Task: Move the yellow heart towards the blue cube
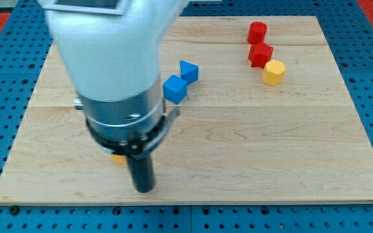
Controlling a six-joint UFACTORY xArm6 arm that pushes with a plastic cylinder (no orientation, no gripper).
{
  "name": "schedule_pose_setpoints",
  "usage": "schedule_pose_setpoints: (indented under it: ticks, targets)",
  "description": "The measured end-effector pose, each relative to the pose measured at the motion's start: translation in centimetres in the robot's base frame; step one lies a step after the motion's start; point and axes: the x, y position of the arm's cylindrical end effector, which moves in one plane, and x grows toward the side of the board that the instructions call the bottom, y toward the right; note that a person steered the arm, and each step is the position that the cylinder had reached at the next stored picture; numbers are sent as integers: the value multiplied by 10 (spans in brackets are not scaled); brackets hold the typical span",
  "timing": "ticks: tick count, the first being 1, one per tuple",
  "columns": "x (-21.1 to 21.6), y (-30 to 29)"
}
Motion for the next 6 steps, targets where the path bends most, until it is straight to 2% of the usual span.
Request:
schedule_pose_setpoints:
  ticks: [1, 2, 3, 4, 5, 6]
  targets:
    - [-26, -37]
    - [-54, -16]
    - [-50, -63]
    - [-59, -67]
    - [-96, -5]
    - [-113, 34]
